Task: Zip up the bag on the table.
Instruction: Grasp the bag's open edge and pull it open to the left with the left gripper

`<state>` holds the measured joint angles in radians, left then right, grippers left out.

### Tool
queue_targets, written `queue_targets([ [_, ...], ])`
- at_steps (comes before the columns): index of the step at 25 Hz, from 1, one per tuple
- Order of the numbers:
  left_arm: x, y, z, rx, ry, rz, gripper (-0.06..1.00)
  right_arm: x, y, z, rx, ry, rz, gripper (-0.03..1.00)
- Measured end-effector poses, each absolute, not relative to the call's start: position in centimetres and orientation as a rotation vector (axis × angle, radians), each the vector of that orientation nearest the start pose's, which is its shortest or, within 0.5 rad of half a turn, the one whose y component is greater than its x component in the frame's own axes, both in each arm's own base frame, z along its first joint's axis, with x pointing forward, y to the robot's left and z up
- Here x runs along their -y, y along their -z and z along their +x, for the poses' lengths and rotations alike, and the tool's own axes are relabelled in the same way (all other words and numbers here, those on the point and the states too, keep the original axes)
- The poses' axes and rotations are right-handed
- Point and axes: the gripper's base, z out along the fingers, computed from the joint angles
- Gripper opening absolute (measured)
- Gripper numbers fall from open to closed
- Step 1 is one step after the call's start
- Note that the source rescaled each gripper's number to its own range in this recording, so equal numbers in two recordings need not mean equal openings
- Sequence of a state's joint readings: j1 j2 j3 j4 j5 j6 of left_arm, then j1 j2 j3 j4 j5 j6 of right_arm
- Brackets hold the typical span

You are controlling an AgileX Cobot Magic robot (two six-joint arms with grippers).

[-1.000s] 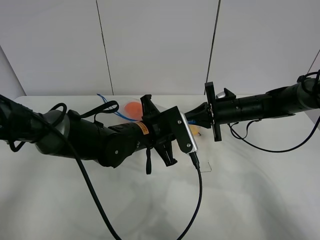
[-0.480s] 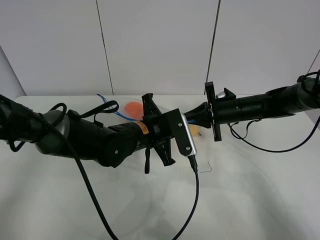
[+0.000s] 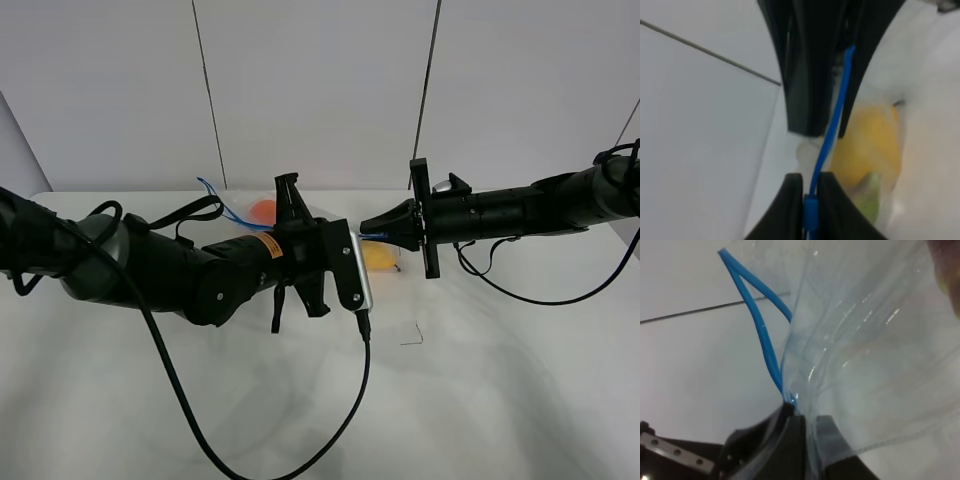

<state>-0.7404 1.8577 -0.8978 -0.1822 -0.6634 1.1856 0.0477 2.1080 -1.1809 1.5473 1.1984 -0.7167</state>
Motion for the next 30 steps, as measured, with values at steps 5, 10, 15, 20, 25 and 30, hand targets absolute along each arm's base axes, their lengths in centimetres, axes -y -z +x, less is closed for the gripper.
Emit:
queue_targets([
  [5, 22.9, -18.7, 29.5, -1.207, -0.381, 1.325, 0.00, -10.3, -14.8, 37.7, -2.448, -1.838, 0.334, 0.00],
  [10, 21.2, -18.7, 30.3, -1.222, -0.434, 1.306, 0.00, -10.4, -14.8, 37.7, -2.448, -1.844, 0.331, 0.00],
  [15, 19.4, -18.7, 31.5, -1.258, -0.478, 1.275, 0.00, -10.4, -14.8, 37.7, -2.450, -1.843, 0.333, 0.00],
  [20, 17.4, -18.7, 32.7, -1.298, -0.524, 1.241, 0.00, -10.4, -14.8, 37.7, -2.449, -1.844, 0.335, 0.00],
  [25, 15.4, -18.7, 33.7, -1.335, -0.568, 1.208, 0.00, -10.4, -14.8, 37.7, -2.447, -1.845, 0.337, 0.00],
  [30, 13.3, -18.7, 34.5, -1.375, -0.613, 1.173, 0.00, -10.4, -14.8, 37.7, -2.447, -1.845, 0.337, 0.00],
])
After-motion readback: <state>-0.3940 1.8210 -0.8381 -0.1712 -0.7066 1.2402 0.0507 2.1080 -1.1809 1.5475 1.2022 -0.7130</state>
